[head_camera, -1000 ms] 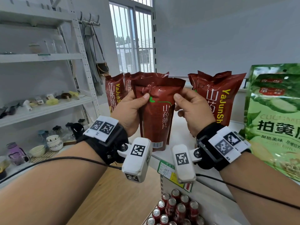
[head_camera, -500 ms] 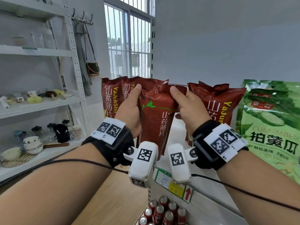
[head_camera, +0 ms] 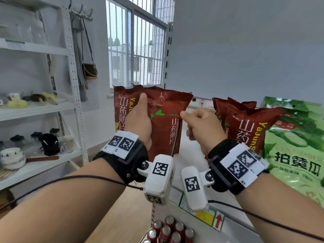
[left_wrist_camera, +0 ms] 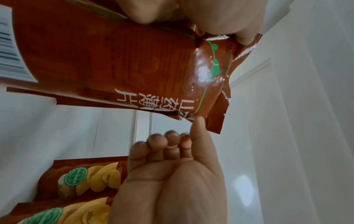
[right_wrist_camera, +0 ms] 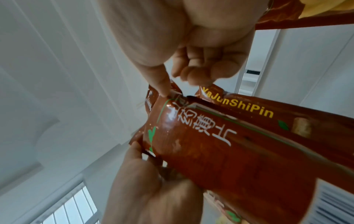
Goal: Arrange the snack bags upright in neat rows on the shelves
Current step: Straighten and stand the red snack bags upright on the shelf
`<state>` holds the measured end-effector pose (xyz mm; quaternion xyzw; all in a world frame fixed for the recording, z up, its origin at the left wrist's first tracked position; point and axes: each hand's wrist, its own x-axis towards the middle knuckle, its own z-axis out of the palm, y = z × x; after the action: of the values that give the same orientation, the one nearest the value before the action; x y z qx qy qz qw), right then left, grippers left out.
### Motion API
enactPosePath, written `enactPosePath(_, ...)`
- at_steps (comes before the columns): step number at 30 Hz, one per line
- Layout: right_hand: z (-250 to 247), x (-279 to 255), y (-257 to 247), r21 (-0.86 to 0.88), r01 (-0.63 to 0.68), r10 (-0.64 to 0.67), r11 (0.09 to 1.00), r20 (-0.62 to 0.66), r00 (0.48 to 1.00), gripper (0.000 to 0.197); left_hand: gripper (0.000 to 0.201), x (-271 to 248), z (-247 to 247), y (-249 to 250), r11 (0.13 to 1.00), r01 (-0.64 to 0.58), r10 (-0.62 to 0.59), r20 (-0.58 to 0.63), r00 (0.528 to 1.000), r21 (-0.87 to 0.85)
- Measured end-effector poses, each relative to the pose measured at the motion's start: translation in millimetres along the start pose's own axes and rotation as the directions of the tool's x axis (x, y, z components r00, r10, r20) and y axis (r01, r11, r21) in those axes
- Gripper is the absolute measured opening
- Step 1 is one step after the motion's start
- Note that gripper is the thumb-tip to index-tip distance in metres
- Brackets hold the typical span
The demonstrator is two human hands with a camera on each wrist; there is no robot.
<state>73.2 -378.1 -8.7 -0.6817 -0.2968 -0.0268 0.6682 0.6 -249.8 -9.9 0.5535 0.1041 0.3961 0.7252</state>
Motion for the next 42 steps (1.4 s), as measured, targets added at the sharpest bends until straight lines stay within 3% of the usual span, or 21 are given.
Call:
enactPosePath(2, 9, -7, -1, 0.0, -0.005, 0.005, 1.0, 0.108, 0.994, 0.024, 0.066, -1, -4, 4, 1.0, -0.027, 0.026, 0.019, 0.999, 0.006)
enactPosePath(4, 18, -9, -1, -0.023, 0.004, -0.001, 1.0, 0.154, 0.988, 0.018, 0.049, 0, -10, 2, 0.995, 0.016, -0.009, 0.072, 0.997, -0.1)
enactPosePath(6, 23, -8, -2, -0.046, 0.001, 0.006, 0.999, 0.165, 0.986, 0.034, 0.051, -1, -15, -2, 0.993, -0.003, 0.02, 0.14, 0.99, -0.118)
enactPosePath(9, 27, -6, 0, -0.095, -0.008, 0.025, 0.995, 0.171, 0.985, 0.073, 0.065, -1, -21, -6, 0.997, -0.031, 0.045, 0.191, 0.98, -0.073)
enactPosePath(11, 30, -4, 3, -0.121, -0.003, 0.02, 0.993, 0.14, 0.99, 0.086, 0.068, 1, -24, -7, 0.997, -0.022, 0.038, 0.22, 0.975, -0.074)
enactPosePath(14, 35, 2, 8, -0.135, 0.021, -0.014, 0.991, 0.053, 0.998, 0.065, 0.067, 4, -28, -8, 0.998, -0.021, 0.037, 0.252, 0.967, -0.067)
enactPosePath(16, 37, 7, 11, -0.113, 0.032, -0.027, 0.993, 0.048, 0.998, 0.051, 0.065, 7, -31, -8, 0.998, -0.013, 0.027, 0.271, 0.962, -0.055)
enactPosePath(19, 41, 13, 13, -0.015, 0.029, -0.028, 0.999, 0.067, 0.997, 0.044, 0.062, 10, -37, -9, 1.0, 0.002, 0.005, 0.27, 0.963, -0.023)
enactPosePath(24, 46, 14, 21, 0.046, -0.016, 0.012, 0.999, 0.073, 0.997, 0.046, 0.059, 15, -43, -10, 1.0, 0.027, -0.023, 0.289, 0.957, -0.013)
enactPosePath(29, 34, 6, 15, 0.044, -0.029, 0.025, 0.999, 0.087, 0.996, 0.065, 0.057, 12, -38, -7, 0.997, 0.053, -0.035, 0.322, 0.946, -0.047)
enactPosePath(31, 26, 0, 7, -0.046, 0.02, -0.018, 0.999, 0.042, 0.999, 0.068, 0.057, 9, -31, -3, 0.995, 0.068, -0.042, 0.334, 0.942, -0.069)
enactPosePath(35, -2, -12, -14, -0.199, 0.121, -0.157, 0.972, -0.175, 0.972, 0.052, 0.053, -3, -7, 5, 0.993, 0.093, -0.058, 0.376, 0.925, -0.077)
enactPosePath(39, -36, -23, -32, -0.297, 0.195, -0.287, 0.935, -0.307, 0.908, 0.042, 0.048, -16, 23, 8, 0.989, 0.137, -0.104, 0.433, 0.895, -0.046)
enactPosePath(42, -63, -27, -41, -0.392, 0.188, -0.36, 0.9, -0.429, 0.829, 0.038, 0.044, -25, 41, 6, 0.985, 0.167, -0.13, 0.481, 0.867, -0.035)
